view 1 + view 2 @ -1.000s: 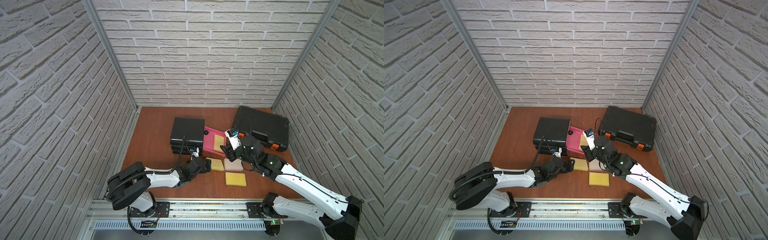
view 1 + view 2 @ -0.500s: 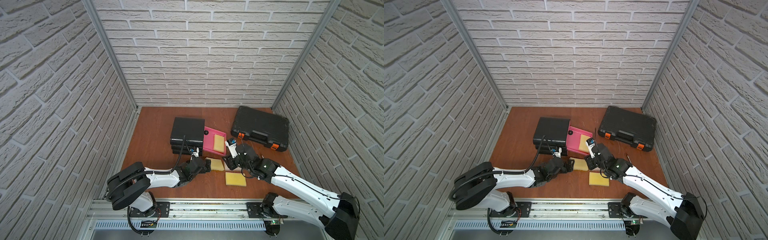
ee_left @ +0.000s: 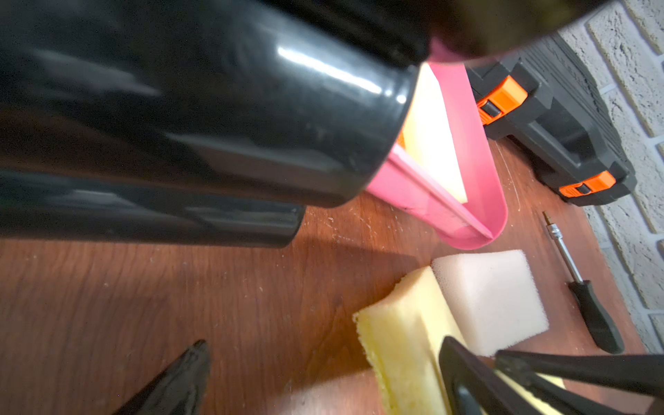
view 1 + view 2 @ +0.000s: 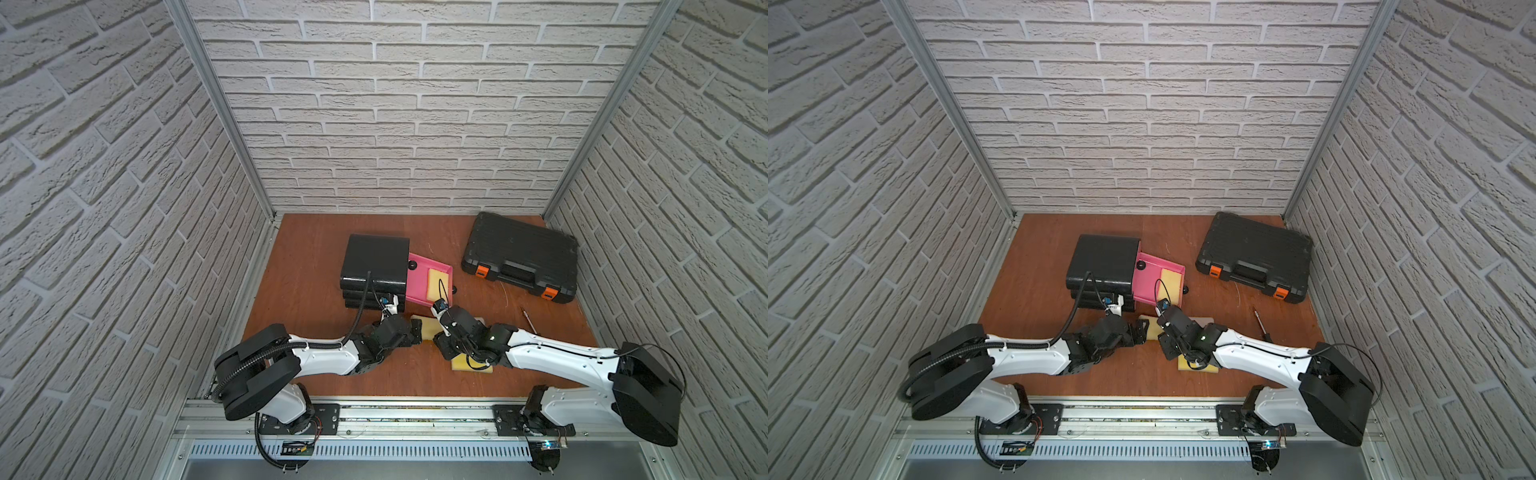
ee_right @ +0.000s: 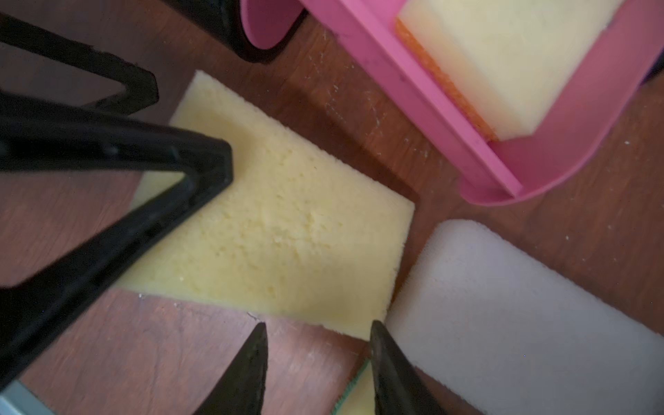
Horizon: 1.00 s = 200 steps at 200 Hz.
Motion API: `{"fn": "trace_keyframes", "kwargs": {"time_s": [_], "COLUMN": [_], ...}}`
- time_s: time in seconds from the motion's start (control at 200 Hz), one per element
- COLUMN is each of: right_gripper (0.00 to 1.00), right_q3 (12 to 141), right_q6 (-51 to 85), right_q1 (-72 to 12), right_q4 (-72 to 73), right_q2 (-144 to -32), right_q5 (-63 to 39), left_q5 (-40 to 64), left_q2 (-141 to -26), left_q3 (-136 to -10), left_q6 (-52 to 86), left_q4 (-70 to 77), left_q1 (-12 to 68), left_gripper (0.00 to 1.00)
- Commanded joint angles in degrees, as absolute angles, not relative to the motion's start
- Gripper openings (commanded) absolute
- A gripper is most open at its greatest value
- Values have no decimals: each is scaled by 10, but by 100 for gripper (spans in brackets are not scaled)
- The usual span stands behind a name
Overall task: Take the sponge out of the drawer
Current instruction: Place the sponge at the center of the board.
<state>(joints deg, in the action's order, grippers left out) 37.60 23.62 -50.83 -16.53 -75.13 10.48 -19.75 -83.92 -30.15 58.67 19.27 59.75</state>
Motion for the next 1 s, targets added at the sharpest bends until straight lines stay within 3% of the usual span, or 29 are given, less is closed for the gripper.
{"fn": "trace_keyframes", "kwargs": {"time_s": [0.0,0.41,0.805,0.995], "right_gripper": [47,46,48,49], "right_q3": [403,403,377,385], "right_q6": [247,271,261,254], "right_q1": [-525,-534,-535,-536], "right_q4": [-120,-84,-105,-86], "right_q2": [-769,-853,-722,-735], "right_q5": [143,158,160,150], "left_q5": [-198,-189,-196,-197], "left_q2": [-831,-824,-800,-795], "left_q3": [-298,-286,-268,-242], "left_q6": [580,585,600,614], "left_q4": [208,228,195,195], "left_q1": [596,596,596,597], "left_gripper": [98,98,98,98]}}
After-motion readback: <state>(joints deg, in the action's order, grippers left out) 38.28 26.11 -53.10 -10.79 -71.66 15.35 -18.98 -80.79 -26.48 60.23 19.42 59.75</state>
